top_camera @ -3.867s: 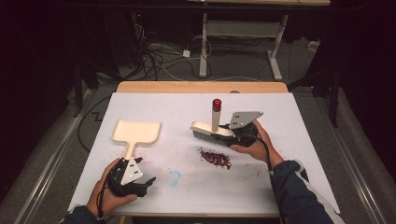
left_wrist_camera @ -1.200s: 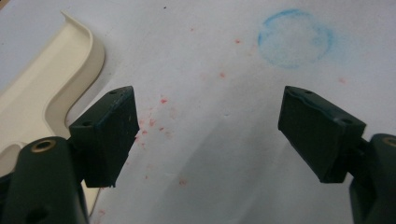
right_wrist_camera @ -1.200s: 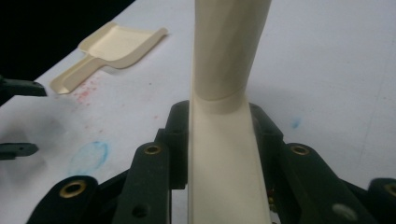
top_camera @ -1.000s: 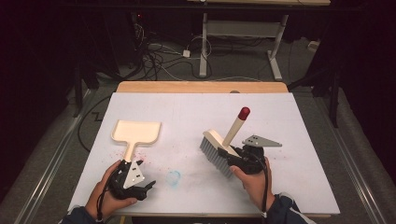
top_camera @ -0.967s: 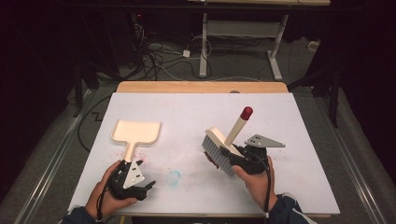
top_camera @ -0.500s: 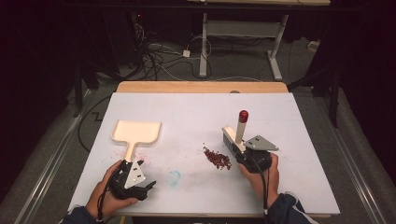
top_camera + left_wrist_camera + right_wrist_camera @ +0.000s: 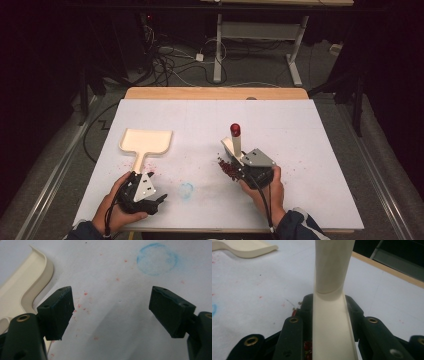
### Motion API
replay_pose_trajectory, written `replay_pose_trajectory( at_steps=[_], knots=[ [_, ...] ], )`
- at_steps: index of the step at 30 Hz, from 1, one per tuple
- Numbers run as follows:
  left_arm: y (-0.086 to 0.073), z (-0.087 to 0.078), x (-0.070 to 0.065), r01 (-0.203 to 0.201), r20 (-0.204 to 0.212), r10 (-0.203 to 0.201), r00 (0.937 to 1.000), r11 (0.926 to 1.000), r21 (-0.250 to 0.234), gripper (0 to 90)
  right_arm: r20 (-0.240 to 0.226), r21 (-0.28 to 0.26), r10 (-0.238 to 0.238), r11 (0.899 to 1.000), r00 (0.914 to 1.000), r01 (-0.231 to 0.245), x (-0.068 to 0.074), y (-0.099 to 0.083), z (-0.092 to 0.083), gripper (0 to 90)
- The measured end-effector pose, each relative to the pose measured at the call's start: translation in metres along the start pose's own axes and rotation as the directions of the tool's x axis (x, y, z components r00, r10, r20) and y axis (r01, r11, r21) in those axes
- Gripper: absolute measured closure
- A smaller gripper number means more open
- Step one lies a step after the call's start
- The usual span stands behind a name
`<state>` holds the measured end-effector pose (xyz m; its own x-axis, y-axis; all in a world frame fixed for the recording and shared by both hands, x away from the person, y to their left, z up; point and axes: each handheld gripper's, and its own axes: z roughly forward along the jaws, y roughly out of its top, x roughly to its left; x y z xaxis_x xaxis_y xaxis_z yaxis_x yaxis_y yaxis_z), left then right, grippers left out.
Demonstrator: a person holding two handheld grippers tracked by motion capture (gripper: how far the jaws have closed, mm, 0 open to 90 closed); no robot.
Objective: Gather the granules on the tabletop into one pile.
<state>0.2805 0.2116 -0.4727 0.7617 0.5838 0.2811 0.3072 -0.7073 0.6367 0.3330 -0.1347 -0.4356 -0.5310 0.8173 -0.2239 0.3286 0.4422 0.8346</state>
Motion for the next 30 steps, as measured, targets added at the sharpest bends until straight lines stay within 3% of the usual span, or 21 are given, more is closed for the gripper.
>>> replay_pose_trajectory(
  at_steps=[4, 7, 8, 9, 11, 12, 13, 17, 19, 21, 25, 28, 30],
  knots=[
    [0.000, 0.000, 0.000, 0.003, 0.001, -0.003, 1.0000, 1.0000, 0.000, 19.7, -0.019, -0.001, -0.011, 1.000, 0.9998, 0.011, -0.017, 0.007, 0.004, 67.4],
    [0.001, 0.002, 0.000, 0.003, 0.002, -0.003, 1.0000, 1.0000, 0.001, 19.8, -0.119, -0.058, -0.033, 0.998, 0.9924, 0.026, -0.035, 0.012, 0.019, 67.4],
    [0.001, 0.002, 0.001, 0.001, 0.005, -0.001, 1.0000, 1.0000, 0.003, 19.7, -0.151, -0.082, -0.057, 0.996, 0.9869, 0.045, -0.040, 0.015, 0.025, 67.4],
    [0.001, 0.002, 0.001, 0.000, 0.004, 0.000, 1.0000, 1.0000, 0.004, 19.7, -0.193, -0.103, -0.099, 0.991, 0.9761, 0.080, -0.045, 0.017, 0.031, 67.4],
    [0.001, 0.003, 0.002, 0.004, 0.005, -0.004, 1.0000, 1.0000, 0.006, 19.7, -0.189, -0.110, -0.176, 0.981, 0.9661, 0.158, -0.049, 0.022, 0.045, 67.4],
    [0.001, 0.003, 0.002, 0.005, 0.004, -0.005, 1.0000, 1.0000, 0.007, 19.8, -0.217, -0.133, -0.219, 0.972, 0.9511, 0.194, -0.052, 0.023, 0.051, 67.4],
    [0.001, 0.004, 0.002, 0.007, 0.005, -0.007, 1.0000, 1.0000, 0.007, 19.8, -0.227, -0.131, -0.247, 0.966, 0.9422, 0.221, -0.052, 0.025, 0.057, 67.4],
    [0.001, 0.004, 0.003, 0.009, 0.006, -0.009, 0.9999, 0.9999, 0.014, 19.7, -0.311, -0.153, -0.309, 0.950, 0.8990, 0.273, -0.052, 0.027, 0.073, 67.4],
    [0.000, 0.004, 0.002, 0.006, 0.008, -0.006, 1.0000, 0.9998, 0.017, 19.8, -0.356, -0.169, -0.347, 0.937, 0.8677, 0.306, -0.050, 0.026, 0.078, 67.5],
    [0.000, 0.004, 0.002, 0.006, 0.008, -0.006, 0.9999, 0.9998, 0.016, 19.8, -0.395, -0.176, -0.360, 0.933, 0.8453, 0.315, -0.047, 0.026, 0.078, 67.5],
    [0.000, 0.004, 0.001, 0.000, 0.004, 0.000, 1.0000, 0.9999, 0.017, 19.8, -0.462, -0.193, -0.423, 0.906, 0.7800, 0.377, -0.044, 0.023, 0.072, 67.1],
    [0.000, 0.004, 0.002, 0.000, 0.005, 0.000, 1.0000, 0.9998, 0.017, 19.7, -0.494, -0.214, -0.430, 0.902, 0.7555, 0.374, -0.049, 0.017, 0.064, 67.0],
    [0.000, 0.004, 0.002, 0.001, 0.006, -0.001, 1.0000, 0.9998, 0.018, 19.7, -0.525, -0.228, -0.419, 0.908, 0.7411, 0.351, -0.054, 0.011, 0.057, 67.0]
  ],
)
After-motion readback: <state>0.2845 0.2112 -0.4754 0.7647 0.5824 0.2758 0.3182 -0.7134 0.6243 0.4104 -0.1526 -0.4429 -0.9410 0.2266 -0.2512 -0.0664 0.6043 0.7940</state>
